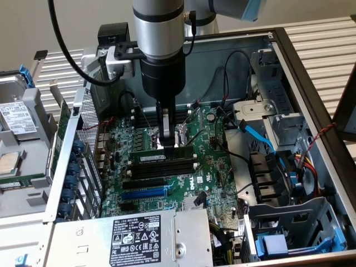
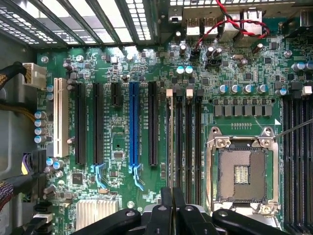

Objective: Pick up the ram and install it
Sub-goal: 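Insert the ram into the slot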

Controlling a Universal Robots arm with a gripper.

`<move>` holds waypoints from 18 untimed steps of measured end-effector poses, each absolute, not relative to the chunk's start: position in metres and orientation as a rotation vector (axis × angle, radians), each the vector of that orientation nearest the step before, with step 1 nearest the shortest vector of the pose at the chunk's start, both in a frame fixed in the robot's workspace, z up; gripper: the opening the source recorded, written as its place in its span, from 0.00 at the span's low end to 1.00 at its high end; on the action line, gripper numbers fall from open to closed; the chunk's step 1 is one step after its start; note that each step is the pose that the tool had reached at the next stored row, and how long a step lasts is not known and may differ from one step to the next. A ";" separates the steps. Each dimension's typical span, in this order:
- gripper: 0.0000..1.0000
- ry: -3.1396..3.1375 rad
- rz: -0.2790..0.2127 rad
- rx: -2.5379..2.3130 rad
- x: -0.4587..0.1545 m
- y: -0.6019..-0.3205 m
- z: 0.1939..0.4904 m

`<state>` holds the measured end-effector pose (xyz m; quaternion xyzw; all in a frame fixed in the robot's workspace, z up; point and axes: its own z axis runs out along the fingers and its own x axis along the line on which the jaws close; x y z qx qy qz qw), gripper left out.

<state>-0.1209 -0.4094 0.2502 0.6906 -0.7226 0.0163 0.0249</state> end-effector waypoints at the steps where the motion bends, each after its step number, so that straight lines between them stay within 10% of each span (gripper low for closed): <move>1: 0.13 -2.234 0.049 2.135 -0.121 -0.409 0.250; 18: 0.13 -2.220 0.002 2.129 -0.117 -0.409 0.248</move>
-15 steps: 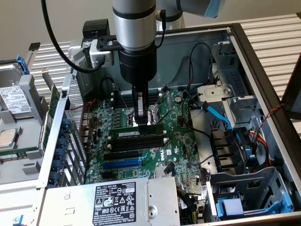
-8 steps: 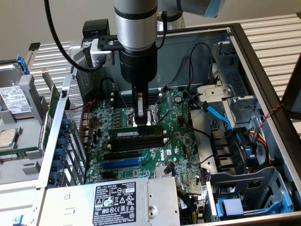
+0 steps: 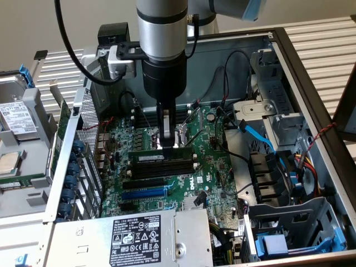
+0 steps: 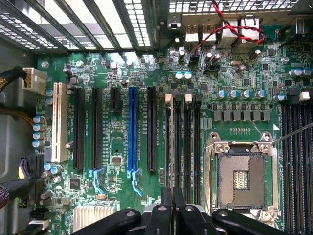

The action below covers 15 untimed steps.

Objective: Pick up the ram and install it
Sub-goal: 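Insert the ram into the slot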

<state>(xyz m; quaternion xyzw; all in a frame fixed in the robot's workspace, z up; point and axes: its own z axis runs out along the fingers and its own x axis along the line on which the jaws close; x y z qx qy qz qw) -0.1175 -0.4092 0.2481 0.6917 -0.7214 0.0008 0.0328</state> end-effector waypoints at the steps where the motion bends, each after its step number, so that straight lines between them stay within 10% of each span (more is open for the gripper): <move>1: 0.13 -2.225 0.000 2.133 -0.117 -0.409 0.248; 15: 0.13 -2.217 0.040 2.162 -0.118 -0.409 0.248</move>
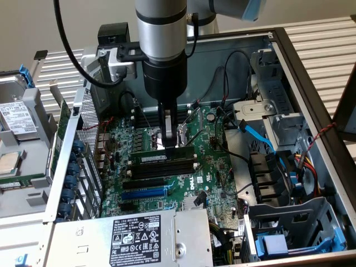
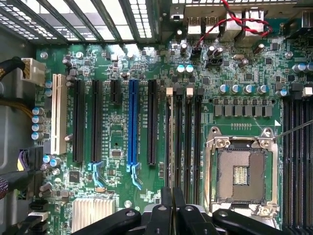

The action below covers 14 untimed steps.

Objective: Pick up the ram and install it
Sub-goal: 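Insert the ram into the slot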

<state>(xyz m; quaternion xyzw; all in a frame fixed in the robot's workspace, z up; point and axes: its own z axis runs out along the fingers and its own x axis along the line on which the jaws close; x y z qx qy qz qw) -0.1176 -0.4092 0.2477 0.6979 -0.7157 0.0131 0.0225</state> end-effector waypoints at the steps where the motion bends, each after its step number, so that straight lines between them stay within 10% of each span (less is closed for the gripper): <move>1: 0.13 -2.218 0.044 2.163 -0.118 -0.409 0.248; 14: 0.13 -2.210 0.077 2.154 -0.119 -0.409 0.247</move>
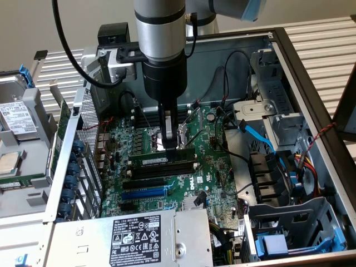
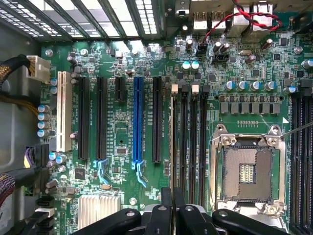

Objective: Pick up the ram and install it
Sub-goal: 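Insert the ram into the slot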

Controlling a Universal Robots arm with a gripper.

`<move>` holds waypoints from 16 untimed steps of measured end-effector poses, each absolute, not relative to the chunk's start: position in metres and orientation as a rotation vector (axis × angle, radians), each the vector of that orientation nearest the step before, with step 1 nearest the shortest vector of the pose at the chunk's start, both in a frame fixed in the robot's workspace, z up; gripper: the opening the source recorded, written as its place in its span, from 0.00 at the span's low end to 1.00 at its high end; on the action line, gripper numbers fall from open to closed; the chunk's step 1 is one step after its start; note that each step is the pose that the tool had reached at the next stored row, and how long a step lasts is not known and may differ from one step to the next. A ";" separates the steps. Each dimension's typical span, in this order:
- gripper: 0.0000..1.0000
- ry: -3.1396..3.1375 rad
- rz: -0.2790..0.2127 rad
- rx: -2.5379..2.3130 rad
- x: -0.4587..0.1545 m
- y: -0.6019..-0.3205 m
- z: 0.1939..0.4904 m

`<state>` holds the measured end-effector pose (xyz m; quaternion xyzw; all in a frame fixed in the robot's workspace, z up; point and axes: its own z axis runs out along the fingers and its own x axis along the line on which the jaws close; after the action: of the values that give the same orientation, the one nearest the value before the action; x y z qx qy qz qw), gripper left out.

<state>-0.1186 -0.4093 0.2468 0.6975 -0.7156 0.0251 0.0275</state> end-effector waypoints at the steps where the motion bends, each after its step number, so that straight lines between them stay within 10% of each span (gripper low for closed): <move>1: 0.13 -2.210 0.078 2.153 -0.119 -0.409 0.247; 16: 0.13 -2.224 0.075 2.135 -0.119 -0.409 0.245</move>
<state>-0.1189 -0.4085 0.2450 0.6920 -0.7209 0.0243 0.0286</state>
